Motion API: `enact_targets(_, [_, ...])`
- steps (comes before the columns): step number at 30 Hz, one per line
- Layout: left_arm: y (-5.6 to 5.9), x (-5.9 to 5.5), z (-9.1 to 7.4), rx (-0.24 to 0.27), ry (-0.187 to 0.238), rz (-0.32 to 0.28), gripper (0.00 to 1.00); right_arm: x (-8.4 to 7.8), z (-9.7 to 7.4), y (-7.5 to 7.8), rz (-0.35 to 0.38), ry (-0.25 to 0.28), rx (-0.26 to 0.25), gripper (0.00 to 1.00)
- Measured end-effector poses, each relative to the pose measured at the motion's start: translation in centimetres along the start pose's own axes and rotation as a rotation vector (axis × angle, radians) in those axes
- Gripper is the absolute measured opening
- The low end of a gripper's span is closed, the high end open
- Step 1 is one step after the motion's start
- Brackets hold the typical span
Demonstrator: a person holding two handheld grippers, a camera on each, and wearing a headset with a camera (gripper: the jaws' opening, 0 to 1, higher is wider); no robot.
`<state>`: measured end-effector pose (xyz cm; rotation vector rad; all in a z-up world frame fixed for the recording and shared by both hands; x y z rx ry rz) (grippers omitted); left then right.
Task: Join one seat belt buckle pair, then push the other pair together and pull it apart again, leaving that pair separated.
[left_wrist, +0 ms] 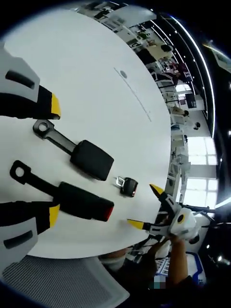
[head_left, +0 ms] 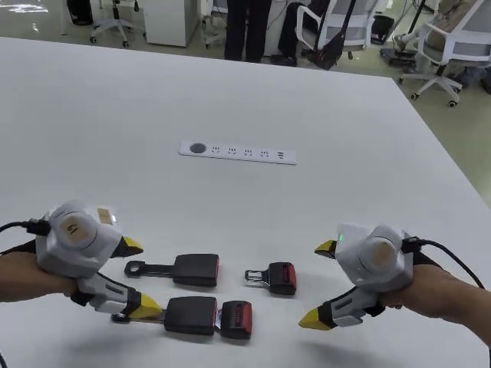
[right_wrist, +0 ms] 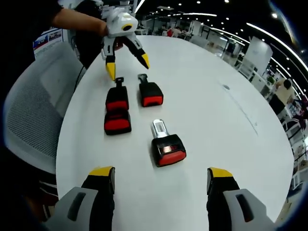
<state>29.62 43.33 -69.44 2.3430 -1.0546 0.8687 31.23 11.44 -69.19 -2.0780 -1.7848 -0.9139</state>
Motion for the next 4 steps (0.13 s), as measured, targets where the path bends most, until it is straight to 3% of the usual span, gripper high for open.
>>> enact_targets(4, [0.05,-1.09,-0.79,0.03,0.051,-0.028,0.78,-0.09,-0.28,-0.53,0.028,0.026,-0.035,0.8])
Point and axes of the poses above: the centre of the closed fingertips' face, and the gripper's own axes: z roughly forward along the fingers, y roughly to its right, x roughly out of its top, the point moved 7 cm from there along -z, roughly backward along the fingers, and after that the axes turned 8 degrees about -z, right-handed, at the moved point
